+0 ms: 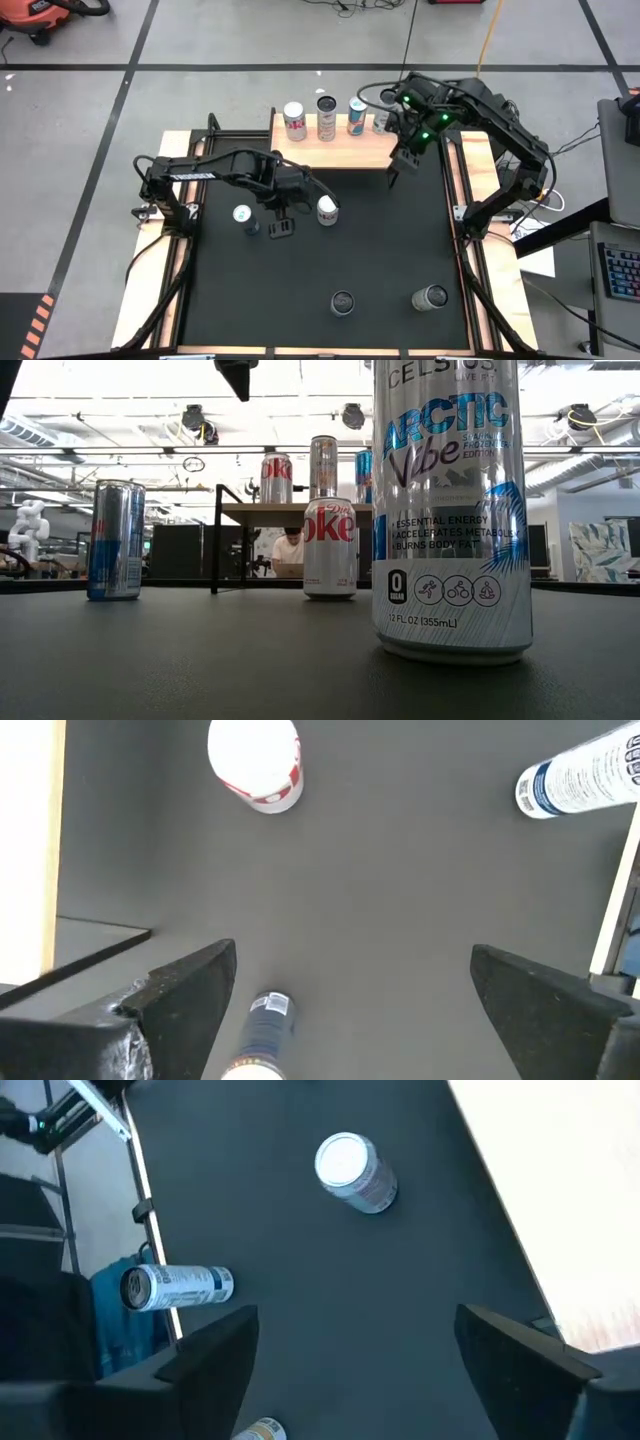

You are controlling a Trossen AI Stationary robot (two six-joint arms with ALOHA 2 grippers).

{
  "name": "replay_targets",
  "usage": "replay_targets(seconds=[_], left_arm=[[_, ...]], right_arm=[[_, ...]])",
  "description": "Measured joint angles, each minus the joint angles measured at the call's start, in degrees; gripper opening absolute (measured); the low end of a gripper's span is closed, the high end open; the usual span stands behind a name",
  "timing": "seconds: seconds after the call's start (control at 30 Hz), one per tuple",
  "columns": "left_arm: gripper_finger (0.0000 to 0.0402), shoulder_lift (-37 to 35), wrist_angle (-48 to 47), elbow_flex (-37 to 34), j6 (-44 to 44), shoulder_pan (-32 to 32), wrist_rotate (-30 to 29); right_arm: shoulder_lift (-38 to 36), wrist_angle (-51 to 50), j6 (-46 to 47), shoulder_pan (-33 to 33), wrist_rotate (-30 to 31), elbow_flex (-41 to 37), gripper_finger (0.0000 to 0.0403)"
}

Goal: Place canned beverage on shelf
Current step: Put the white and yellow soda can aligned with the other white and yellow soda can on the shelf

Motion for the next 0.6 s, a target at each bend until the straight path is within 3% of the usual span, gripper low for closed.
replay_targets(seconds=[0.27,0.6], left_arm=[[0.0398,0.0,-0.1,0.0,-2.4,-0.9,-0.2],[0.0398,0.0,-0.2,0.0,-2.4,-1.0,-0.4]], right_arm=[[0.0,1.7,-1.4,1.6,-0.2,0.0,0.0323],[0.0,12.1,-1.4,1.6,-0.2,0.0,0.0323]])
